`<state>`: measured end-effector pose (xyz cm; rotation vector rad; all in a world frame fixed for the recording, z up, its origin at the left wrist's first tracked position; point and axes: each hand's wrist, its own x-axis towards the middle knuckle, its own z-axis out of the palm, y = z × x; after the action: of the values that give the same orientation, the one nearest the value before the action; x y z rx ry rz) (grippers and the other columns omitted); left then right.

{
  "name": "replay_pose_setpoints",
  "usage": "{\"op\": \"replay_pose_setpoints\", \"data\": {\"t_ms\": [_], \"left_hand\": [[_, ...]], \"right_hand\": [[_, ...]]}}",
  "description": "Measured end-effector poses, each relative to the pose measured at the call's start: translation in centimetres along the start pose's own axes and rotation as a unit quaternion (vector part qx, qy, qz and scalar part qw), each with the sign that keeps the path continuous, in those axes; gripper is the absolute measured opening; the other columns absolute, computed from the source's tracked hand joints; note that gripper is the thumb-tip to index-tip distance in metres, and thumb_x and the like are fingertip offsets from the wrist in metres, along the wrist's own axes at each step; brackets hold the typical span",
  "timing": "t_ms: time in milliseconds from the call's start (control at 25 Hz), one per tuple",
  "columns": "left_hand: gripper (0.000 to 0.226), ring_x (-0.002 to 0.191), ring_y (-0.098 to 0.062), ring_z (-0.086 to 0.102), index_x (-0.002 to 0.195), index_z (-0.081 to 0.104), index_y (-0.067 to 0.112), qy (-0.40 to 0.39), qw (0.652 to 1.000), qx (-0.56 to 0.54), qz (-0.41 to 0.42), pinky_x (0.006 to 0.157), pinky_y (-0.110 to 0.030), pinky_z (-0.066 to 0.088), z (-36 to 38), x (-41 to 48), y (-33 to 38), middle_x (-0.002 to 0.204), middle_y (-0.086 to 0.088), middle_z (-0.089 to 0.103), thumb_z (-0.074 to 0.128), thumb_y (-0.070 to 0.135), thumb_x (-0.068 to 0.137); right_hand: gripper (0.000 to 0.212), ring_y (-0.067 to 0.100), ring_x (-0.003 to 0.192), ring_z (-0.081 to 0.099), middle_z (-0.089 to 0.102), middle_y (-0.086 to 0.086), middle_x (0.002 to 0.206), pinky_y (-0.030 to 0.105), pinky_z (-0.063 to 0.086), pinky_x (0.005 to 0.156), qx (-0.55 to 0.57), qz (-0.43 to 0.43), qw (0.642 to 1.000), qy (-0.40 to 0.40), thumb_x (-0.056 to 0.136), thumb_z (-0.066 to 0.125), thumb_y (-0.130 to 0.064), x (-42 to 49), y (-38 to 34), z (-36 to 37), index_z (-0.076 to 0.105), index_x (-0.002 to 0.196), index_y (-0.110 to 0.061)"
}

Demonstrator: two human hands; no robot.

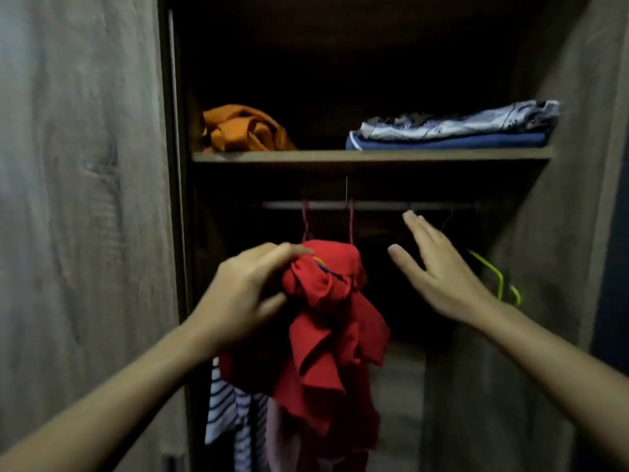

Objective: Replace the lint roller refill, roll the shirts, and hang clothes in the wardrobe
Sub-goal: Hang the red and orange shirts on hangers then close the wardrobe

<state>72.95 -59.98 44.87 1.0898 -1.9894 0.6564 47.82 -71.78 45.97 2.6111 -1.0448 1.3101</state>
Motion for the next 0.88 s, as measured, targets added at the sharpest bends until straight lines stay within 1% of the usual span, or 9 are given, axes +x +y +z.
{"op": "replay_pose_setpoints", "data": {"t_ms": [80,200,280,360,520,600,680,720,880], "left_hand": [[0.045,0.104,-0.009,0.058,0.121,0.05,0.026,-0.008,0.998,-0.053,-0.035,0.091,-0.018,0.042,2.6,-3.7,0.0,0.112,0.0,0.065,0.053,0.028,0.076],[0.046,0.106,-0.003,0.055,0.119,0.056,0.019,0.012,0.99,-0.115,-0.074,0.092,-0.006,0.035,4.9,-7.5,1.1,0.114,0.009,0.06,0.056,0.021,0.074],[0.042,0.103,-0.001,0.055,0.115,0.056,0.019,0.029,0.983,-0.157,-0.091,0.09,-0.004,0.035,5.7,-9.2,2.1,0.111,0.009,0.06,0.056,0.021,0.072],[0.037,0.097,-0.002,0.056,0.109,0.052,0.023,0.046,0.976,-0.182,-0.111,0.086,-0.004,0.036,6.2,-10.7,3.0,0.105,0.008,0.06,0.056,0.024,0.073],[0.035,0.094,-0.008,0.056,0.107,0.048,0.022,0.047,0.978,-0.175,-0.105,0.084,-0.006,0.036,7.4,-13.0,3.6,0.1,0.004,0.061,0.056,0.023,0.072],[0.035,0.094,-0.011,0.055,0.107,0.047,0.019,0.036,0.983,-0.155,-0.088,0.085,-0.009,0.036,8.3,-14.3,4.0,0.099,-0.005,0.064,0.056,0.022,0.073],[0.035,0.096,-0.016,0.053,0.107,0.047,0.013,0.025,0.991,-0.124,-0.048,0.088,-0.016,0.037,9.2,-15.9,4.6,0.098,-0.011,0.064,0.057,0.021,0.074],[0.034,0.097,-0.018,0.052,0.106,0.047,0.012,0.014,0.993,-0.116,-0.028,0.089,-0.018,0.037,9.6,-16.6,4.8,0.099,-0.012,0.063,0.057,0.02,0.075],[0.038,0.096,-0.014,0.049,0.105,0.04,0.016,-0.032,0.985,-0.162,-0.04,0.09,-0.017,0.037,10.6,-18.4,4.6,0.106,-0.002,0.049,0.06,0.023,0.074]], "right_hand": [[0.108,0.009,0.139,0.024,0.031,0.0,0.15,0.014,0.012,0.11,0.051,-0.017,0.996,-0.073,0.066,0.02,-0.087,-4.0,-1.9,2.0,0.023,0.146,-0.015],[0.102,-0.001,0.126,0.04,0.044,-0.01,0.136,0.015,0.027,0.106,0.132,0.008,0.978,-0.164,0.062,0.033,-0.089,-8.4,-4.0,4.8,0.033,0.14,-0.023],[0.079,-0.002,0.112,0.054,0.058,-0.009,0.125,0.02,0.041,0.1,0.187,0.044,0.968,-0.163,0.066,0.048,-0.077,-10.2,-5.3,6.2,0.048,0.127,-0.026],[0.061,0.003,0.103,0.059,0.064,-0.002,0.113,0.023,0.045,0.094,0.204,0.056,0.97,-0.123,0.068,0.058,-0.062,-11.2,-5.9,6.7,0.058,0.115,-0.023],[0.047,0.004,0.095,0.061,0.065,-0.004,0.103,0.025,0.047,0.089,0.208,0.055,0.961,-0.174,0.068,0.072,-0.034,-12.3,-6.2,5.6,0.058,0.111,-0.02],[0.034,-0.004,0.09,0.06,0.065,-0.012,0.098,0.018,0.049,0.083,0.271,0.097,0.93,-0.23,0.078,0.067,-0.029,-13.3,-6.7,5.4,0.057,0.109,-0.019],[0.011,-0.014,0.073,0.057,0.063,-0.021,0.079,0.004,0.043,0.069,0.332,0.173,0.896,-0.239,0.094,0.05,-0.028,-14.3,-7.1,6.4,0.058,0.093,-0.022],[0.016,-0.013,0.066,0.055,0.061,-0.02,0.071,0.004,0.041,0.065,0.331,0.2,0.894,-0.228,0.095,0.046,-0.026,-14.6,-7.1,6.9,0.058,0.084,-0.022],[0.019,0.011,0.073,0.053,0.056,-0.008,0.072,0.03,0.042,0.071,0.228,0.216,0.936,-0.157,0.088,0.06,-0.012,-14.6,-5.1,8.2,0.056,0.076,-0.026]]}}
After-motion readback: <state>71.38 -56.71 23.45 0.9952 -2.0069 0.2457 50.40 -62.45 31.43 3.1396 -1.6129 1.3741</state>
